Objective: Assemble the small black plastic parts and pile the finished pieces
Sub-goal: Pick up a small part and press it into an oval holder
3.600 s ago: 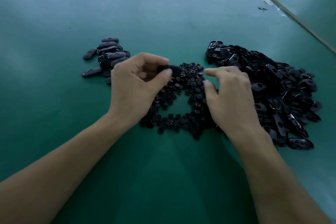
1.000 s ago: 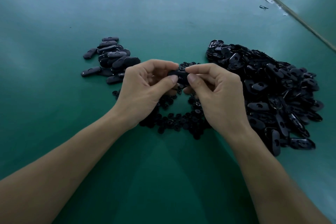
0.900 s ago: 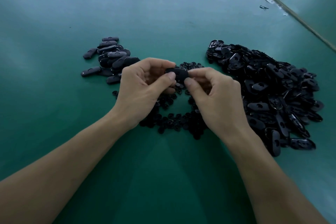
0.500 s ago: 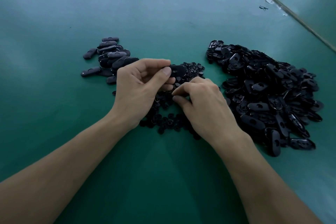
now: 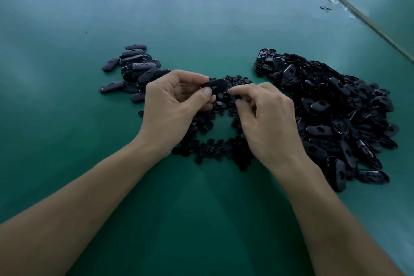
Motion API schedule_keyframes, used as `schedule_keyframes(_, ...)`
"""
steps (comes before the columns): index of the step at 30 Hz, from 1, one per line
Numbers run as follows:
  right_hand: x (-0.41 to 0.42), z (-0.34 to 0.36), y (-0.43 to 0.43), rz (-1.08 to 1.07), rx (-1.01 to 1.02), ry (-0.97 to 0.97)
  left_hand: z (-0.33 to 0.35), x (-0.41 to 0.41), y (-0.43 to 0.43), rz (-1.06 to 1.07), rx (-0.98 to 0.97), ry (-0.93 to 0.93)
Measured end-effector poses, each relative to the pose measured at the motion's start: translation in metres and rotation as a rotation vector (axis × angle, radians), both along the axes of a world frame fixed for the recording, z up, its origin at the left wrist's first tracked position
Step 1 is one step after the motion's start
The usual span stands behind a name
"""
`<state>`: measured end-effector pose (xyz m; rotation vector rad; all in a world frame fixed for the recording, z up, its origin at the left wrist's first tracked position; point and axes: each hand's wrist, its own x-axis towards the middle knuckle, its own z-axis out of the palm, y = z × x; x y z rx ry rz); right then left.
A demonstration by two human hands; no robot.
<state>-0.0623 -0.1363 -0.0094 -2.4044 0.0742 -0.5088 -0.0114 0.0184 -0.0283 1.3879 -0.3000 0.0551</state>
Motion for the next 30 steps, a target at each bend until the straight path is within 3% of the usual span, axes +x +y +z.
schedule_keyframes(5, -0.0013, 0.0, 0.0001, 0.013, 0.067, -0.098, -0.0006, -0.0008, -0.0005, 0.005, 0.028, -0.004)
schedule_keyframes(12, -0.0012, 0.004, 0.0021, 0.052, 0.352, -0.166, -0.0006, -0.0008, 0.0001, 0.013, 0.066, -0.015)
schedule_keyframes(30, 0.0004, 0.0027, 0.0058, 0.108, 0.391, -0.067, 0.0026, -0.0034, -0.0015, -0.017, 0.243, -0.152)
